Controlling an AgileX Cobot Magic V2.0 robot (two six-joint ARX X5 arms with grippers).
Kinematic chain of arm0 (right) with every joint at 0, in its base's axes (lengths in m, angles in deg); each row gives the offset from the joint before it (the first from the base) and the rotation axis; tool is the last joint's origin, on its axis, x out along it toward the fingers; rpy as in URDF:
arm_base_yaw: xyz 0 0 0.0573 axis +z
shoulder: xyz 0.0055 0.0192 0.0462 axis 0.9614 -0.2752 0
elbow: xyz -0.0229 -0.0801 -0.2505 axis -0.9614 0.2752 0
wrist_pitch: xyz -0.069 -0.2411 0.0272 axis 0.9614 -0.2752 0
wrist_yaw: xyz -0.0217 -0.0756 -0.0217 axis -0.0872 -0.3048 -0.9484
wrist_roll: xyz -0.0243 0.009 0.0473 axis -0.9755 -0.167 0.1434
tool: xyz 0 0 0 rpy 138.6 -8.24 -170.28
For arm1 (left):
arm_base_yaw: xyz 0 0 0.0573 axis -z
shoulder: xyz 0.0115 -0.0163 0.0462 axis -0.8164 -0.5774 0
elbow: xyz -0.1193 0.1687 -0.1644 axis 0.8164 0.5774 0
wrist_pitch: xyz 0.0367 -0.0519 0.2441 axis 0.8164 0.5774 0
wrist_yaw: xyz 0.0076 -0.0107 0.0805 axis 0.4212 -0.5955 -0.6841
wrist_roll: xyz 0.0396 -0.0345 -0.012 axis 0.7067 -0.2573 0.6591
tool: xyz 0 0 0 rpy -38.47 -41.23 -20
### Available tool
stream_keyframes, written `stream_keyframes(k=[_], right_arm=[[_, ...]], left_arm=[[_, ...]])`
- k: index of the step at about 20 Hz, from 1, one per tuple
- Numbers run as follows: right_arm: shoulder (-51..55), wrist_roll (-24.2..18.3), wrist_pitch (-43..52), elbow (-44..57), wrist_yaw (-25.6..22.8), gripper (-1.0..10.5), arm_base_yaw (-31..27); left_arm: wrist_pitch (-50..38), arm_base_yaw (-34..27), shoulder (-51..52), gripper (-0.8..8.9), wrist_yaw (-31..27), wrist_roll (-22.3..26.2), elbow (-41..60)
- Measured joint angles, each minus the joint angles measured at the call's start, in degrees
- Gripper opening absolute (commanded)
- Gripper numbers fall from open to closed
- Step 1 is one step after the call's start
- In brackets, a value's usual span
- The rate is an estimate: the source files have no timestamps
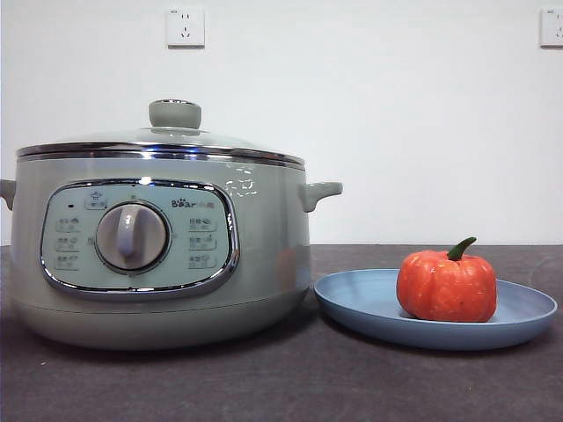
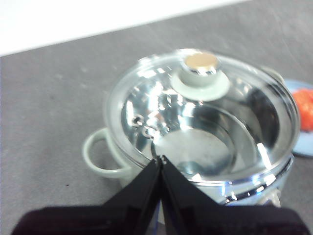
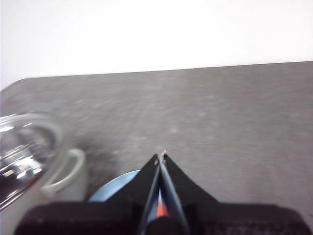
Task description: Take the pumpkin out from the steamer,put the pumpkin in the blue plate,close the lid
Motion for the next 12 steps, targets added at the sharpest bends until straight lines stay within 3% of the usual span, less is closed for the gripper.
stream_keyframes(k=[3,12], right_arm=[[-0.4,1.6,0.4,0.0,-3.2,0.0,0.0],[-0.4,2.3,0.1,0.0,-3.5,0.0,0.0]], left_arm=[[1.4,0.0,0.0,-0.03,-0.2,-0.6,0.0],[2.1,0.0,-0.3,-0.03,-0.2,-1.0,0.1]])
